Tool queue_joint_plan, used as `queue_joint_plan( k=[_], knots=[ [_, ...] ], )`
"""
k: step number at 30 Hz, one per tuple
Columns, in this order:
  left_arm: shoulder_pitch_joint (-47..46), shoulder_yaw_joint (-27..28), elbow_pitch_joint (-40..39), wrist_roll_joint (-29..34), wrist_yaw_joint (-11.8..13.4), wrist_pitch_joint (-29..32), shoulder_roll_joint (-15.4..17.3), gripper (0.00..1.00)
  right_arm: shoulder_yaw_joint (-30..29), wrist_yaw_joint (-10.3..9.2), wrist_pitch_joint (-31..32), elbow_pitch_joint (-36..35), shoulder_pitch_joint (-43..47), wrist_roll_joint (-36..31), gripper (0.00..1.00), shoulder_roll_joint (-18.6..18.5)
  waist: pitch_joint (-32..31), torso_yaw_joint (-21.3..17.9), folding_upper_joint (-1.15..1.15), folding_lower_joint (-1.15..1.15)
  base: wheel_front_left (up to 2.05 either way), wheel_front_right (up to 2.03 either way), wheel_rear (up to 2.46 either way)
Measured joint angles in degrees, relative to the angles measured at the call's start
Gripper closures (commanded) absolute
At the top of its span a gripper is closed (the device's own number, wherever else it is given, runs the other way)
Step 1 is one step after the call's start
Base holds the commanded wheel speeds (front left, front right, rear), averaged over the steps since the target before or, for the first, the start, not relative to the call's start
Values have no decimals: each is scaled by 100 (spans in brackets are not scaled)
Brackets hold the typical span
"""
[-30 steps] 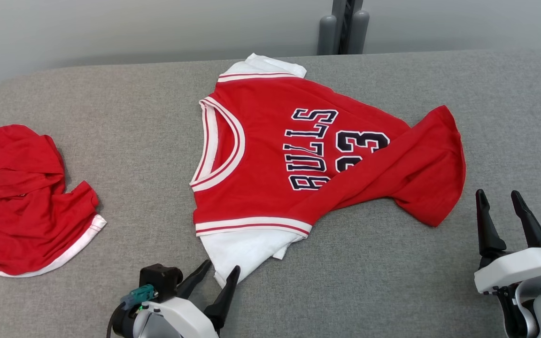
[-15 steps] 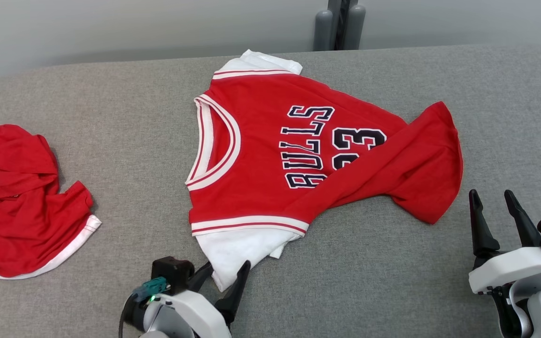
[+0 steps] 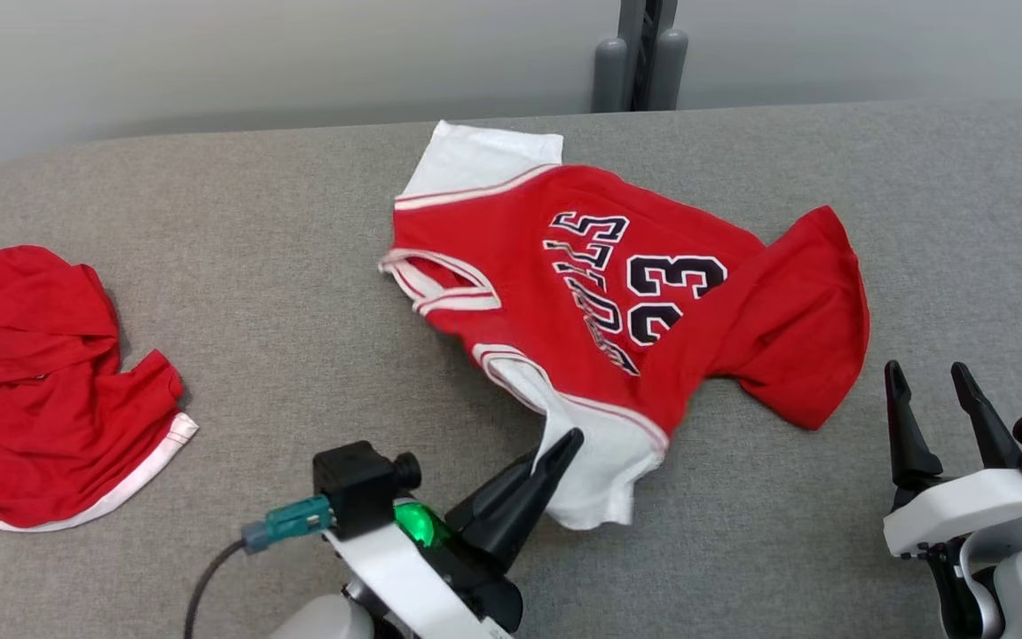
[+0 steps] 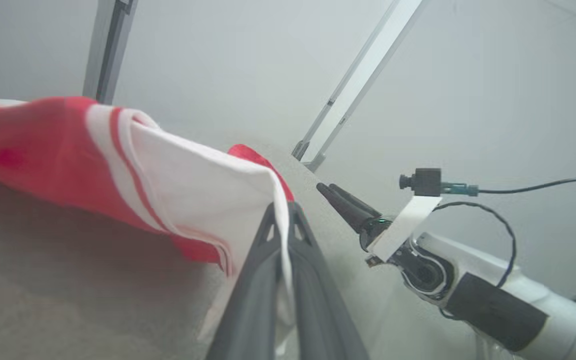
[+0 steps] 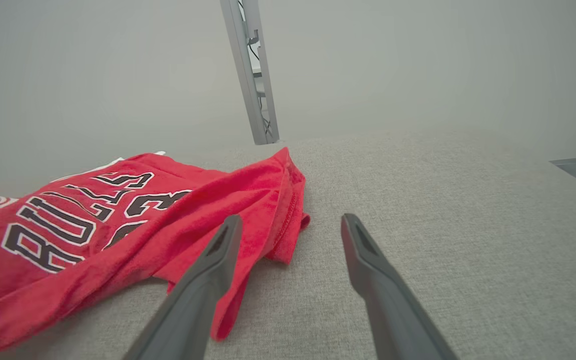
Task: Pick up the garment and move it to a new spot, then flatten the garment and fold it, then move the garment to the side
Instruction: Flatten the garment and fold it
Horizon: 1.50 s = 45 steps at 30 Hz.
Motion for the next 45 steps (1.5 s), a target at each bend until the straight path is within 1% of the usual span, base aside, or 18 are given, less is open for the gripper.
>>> queue_joint_plan(
  k=[3,6,8,10,13,14,16,18,19,21,22,23,25,27,33,36,39,45],
  knots=[
    [-23,107,-554,-669,-12,-193,115,100,-3,0,0,9,7,-4,0,15,-61,26,0,0,0,0,0],
    [-30,598,-656,-1162,-8,-482,164,100,3,0,0,19,20,-10,0,49,-114,38,0,0,0,0,0],
    [-82,917,-341,-1136,226,-561,346,100,32,0,0,20,24,-22,0,67,-127,29,0,0,0,0,0],
    [-95,1185,118,-1200,577,-567,434,100,98,0,0,24,21,-38,0,88,-126,9,0,0,0,0,0],
    [-180,1214,809,-1069,862,-413,598,100,154,0,-1,42,-2,-42,0,85,-100,-33,0,0,0,0,0],
    [-190,1173,1001,-1026,895,-333,641,100,183,0,0,46,-7,-43,0,83,-91,-49,0,0,0,0,0],
    [-231,1048,1376,-907,948,-208,682,90,211,0,-1,58,-16,-44,0,80,-73,-75,0,0,0,0,0],
    [-281,893,1718,-739,990,-115,703,75,231,0,0,76,-36,-51,0,66,-55,-96,0,0,0,0,0],
    [-300,851,1879,-687,1027,-119,692,75,248,0,0,82,-41,-51,0,60,-48,-106,0,0,0,0,0],
    [-383,759,2204,-527,1090,-167,672,60,278,0,-1,100,-57,-52,0,55,-33,-124,0,0,0,0,0],
    [-430,747,2345,-445,1128,-242,650,44,297,0,0,103,-61,-52,0,54,-26,-131,0,0,0,0,0],
    [-479,764,2508,-434,1194,-309,602,0,318,0,0,108,-63,-53,0,53,-20,-137,0,0,0,0,0],
    [-582,730,2878,-326,1238,-483,481,0,370,0,0,125,-83,-66,0,51,-3,-142,0,0,0,0,0],
    [-695,749,3061,-170,1302,-656,468,0,394,0,-1,131,-100,-91,0,48,2,-140,0,0,0,0,0],
    [-842,1071,3091,91,1383,-915,405,0,377,0,0,4,-104,-102,0,40,-21,-108,0,0,0,0,0],
    [-823,1589,2472,567,1306,-933,337,0,312,0,-1,-169,-98,-110,0,27,-55,-70,0,0,0,0,0],
    [-443,2150,1886,1007,1198,-949,122,0,248,0,0,-266,-18,-137,0,13,-122,-21,0,0,0,0,0],
    [400,2553,1522,1605,804,-949,-382,0,264,0,0,-334,123,-142,0,7,-268,115,0,0,0,0,0]
  ],
)
